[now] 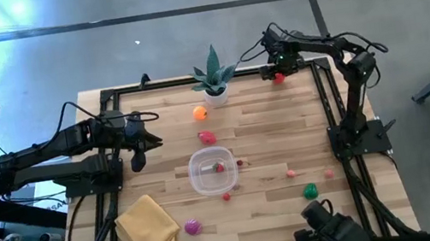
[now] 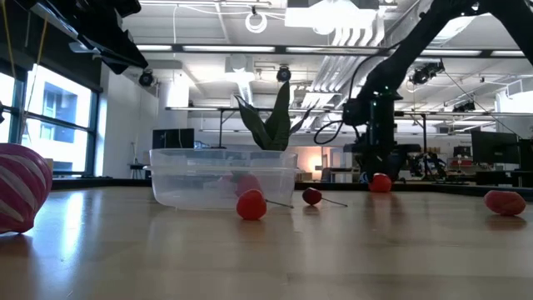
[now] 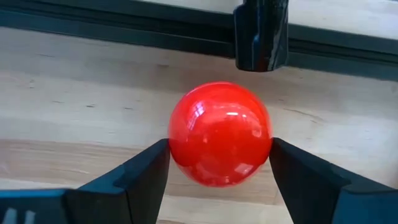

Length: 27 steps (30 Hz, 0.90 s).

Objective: Pick and placing Produce into tupperware
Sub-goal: Put the red tomato into the transparent bin

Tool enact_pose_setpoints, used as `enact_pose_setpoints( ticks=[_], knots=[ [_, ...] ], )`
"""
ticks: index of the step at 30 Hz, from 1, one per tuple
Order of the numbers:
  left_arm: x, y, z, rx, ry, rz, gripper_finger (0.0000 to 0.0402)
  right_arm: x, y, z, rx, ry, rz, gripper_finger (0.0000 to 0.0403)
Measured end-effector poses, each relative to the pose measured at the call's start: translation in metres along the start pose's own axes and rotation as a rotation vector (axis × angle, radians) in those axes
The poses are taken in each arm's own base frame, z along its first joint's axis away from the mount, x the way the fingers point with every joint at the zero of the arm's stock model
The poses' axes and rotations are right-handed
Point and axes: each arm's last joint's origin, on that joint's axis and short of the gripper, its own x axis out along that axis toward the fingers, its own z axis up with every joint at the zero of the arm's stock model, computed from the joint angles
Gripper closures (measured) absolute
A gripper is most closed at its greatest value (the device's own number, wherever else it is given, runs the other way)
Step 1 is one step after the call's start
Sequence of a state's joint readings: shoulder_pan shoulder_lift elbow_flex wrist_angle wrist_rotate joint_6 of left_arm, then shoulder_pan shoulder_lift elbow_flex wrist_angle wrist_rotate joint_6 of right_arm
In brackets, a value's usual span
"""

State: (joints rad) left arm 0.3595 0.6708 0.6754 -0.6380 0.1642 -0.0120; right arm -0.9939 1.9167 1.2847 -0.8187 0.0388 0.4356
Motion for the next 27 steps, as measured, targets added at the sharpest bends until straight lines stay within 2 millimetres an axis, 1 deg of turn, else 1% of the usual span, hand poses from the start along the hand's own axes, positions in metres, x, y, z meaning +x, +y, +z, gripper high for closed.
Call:
enact_pose_setpoints(
  ticks=[5, 13, 21, 27],
  knots=[
    [0.0000, 0.0000, 0.0000, 0.000, 0.000, 0.000, 0.0348, 0.0032, -0.0022, 0.0000, 0.018, 0.016, 0.031, 0.0145],
    [0.0000, 0.0000, 0.0000, 0.000, 0.000, 0.000, 0.0348, 0.0041, 0.0015, 0.0062, 0.040, -0.042, 0.077, 0.0145],
    [0.0000, 0.0000, 0.0000, 0.000, 0.000, 0.000, 0.0348, 0.0044, 0.0024, 0.0074, 0.070, -0.056, 0.084, 0.0146],
    [0.0001, 0.0000, 0.0000, 0.000, 0.000, 0.000, 0.0348, 0.0087, 0.0032, 0.0089, 0.073, -0.065, 0.073, 0.0146]
  ],
)
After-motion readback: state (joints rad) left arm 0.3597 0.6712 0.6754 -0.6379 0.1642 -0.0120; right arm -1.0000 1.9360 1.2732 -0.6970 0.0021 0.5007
